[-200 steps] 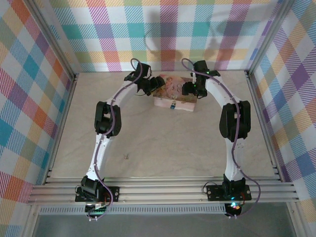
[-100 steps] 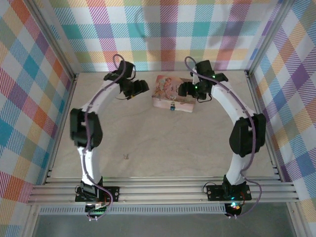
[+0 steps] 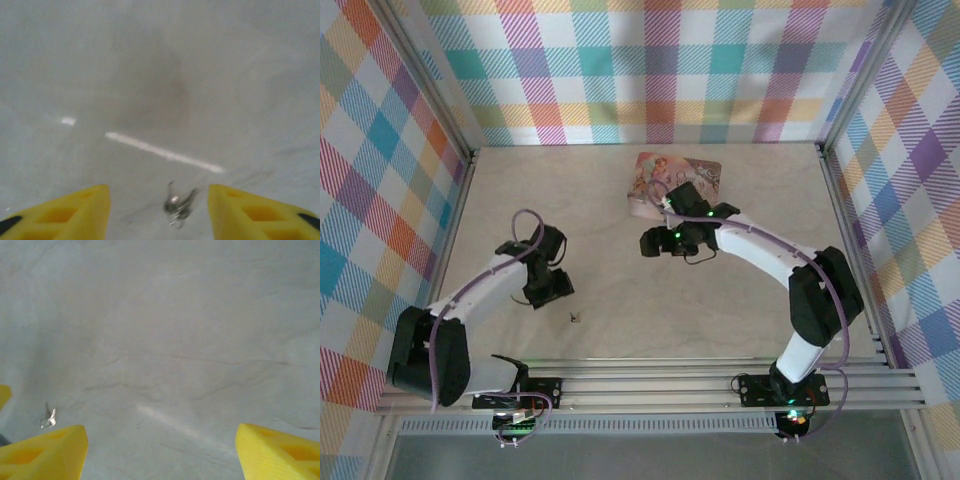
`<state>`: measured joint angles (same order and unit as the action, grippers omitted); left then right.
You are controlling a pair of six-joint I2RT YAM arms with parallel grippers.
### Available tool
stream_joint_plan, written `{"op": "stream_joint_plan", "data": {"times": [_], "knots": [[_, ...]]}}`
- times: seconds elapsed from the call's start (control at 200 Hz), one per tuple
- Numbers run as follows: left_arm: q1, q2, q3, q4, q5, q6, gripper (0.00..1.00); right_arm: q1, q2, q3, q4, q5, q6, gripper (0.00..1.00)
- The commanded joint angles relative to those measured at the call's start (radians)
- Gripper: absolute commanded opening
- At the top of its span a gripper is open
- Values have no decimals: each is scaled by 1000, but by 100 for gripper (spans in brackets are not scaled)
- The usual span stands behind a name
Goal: Unlock the padlock with the key
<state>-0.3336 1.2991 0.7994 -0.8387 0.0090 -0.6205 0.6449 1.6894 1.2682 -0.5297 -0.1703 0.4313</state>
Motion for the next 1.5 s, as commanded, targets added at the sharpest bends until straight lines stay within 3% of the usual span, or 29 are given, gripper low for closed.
{"op": "stream_joint_plan", "data": {"times": [0.0,0.145,0.465,0.85,0.965,1.11,1.33,1.495], "knots": [[-49,-86,-52,-26,15,-117,43,24,-16,-33,62,-20,31,77],[-100,-150,-111,-1,46,-229,33,45,-22,-75,75,-24,41,78],[-185,-111,-177,122,61,-384,34,51,-70,-183,105,-23,73,78],[-199,20,-202,193,52,-388,27,52,-93,-233,114,3,83,78],[-200,18,-209,194,47,-373,16,51,-88,-230,119,-1,90,78],[-200,-7,-196,211,34,-310,0,45,-101,-233,125,-11,98,78],[-200,31,-42,269,19,-67,0,-52,-180,-225,89,-83,135,78],[-200,171,171,342,158,142,0,-154,-292,-228,57,-119,170,76]]}}
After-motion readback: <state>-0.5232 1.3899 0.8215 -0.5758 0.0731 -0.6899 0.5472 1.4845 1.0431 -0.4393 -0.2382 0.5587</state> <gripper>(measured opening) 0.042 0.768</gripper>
